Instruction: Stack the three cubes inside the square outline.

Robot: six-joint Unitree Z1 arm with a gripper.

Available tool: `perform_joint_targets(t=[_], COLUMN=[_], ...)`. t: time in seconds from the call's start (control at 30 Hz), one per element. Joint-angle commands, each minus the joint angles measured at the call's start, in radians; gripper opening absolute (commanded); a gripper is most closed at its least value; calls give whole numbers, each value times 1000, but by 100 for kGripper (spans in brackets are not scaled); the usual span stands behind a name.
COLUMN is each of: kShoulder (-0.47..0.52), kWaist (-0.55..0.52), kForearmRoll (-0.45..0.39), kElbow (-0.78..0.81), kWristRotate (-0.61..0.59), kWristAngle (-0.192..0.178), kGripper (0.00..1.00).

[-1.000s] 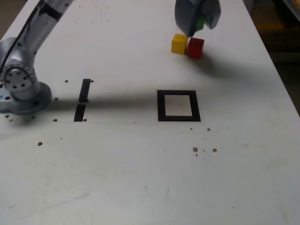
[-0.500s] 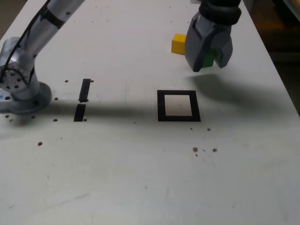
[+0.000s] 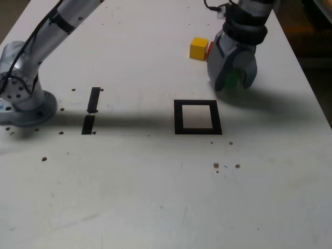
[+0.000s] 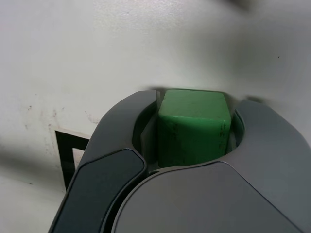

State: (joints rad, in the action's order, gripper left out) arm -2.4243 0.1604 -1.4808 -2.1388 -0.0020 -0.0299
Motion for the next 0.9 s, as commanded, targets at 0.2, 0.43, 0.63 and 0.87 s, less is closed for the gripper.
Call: perform_joint_targets(t=[0.2, 0.43, 0.63, 0.87], kShoulder=[3, 11, 51, 144], kWaist=[2, 2, 2, 45], kForearmRoll=[-16, -26, -60, -132], kElbow=[14, 7, -6, -57], kWristRotate=[-4, -3, -3, 176], kWristAngle=[-5, -7, -23, -127], kGripper=[58, 89, 98, 100])
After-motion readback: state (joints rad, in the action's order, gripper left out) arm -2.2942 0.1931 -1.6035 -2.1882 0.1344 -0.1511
